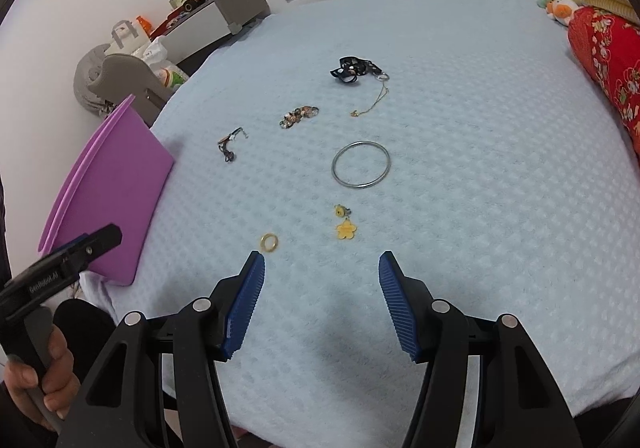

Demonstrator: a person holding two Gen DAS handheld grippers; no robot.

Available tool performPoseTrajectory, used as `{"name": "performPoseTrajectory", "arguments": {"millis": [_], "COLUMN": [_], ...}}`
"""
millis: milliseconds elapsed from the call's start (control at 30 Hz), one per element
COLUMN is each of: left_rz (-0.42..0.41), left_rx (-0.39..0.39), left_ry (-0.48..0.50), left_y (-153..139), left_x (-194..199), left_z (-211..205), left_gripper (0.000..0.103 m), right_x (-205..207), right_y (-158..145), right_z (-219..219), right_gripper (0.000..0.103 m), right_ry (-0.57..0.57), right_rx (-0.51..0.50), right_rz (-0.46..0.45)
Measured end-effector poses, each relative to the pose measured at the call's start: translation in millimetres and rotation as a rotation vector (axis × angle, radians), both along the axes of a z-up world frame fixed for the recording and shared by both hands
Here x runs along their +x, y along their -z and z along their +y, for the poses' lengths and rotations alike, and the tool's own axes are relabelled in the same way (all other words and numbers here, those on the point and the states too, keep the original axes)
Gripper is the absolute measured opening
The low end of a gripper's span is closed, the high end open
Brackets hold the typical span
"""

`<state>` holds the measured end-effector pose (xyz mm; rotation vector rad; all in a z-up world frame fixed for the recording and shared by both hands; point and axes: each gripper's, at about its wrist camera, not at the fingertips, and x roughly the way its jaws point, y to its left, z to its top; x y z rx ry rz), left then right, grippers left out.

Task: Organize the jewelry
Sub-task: 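Move the left gripper to the gold ring while the right gripper approaches the yellow flower earring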

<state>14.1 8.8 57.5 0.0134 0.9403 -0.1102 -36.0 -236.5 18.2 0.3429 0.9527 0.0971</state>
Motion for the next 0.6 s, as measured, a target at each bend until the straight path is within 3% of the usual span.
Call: {"name": "performPoseTrajectory", "arguments": {"millis": [300,467,600], "left_rz": [0.035,0.027,0.075], "left_rx": [-0.011,-0.027,-0.032], "left_ry": [0.016,0.019,0.04], "left_y": [12.9,16.3,35.4], "left_x": [16.0,20.5,30.4], "left_z": [-4.4,-11.4,-22.7], "left_gripper": [0.088,0.088,0.088], "right_x": [14.6,19.6,23.2], "right_y": [1.5,-0.4,7.5], "right_z": [-5.1,-4.5,-5.7], "right_gripper": [0.057,0.057,0.057], "right_ry": [0.03,0.039,0.073], "right_rx": [0.009,-0.03,-0.074], "right_rz": [0.018,0.007,0.027]}}
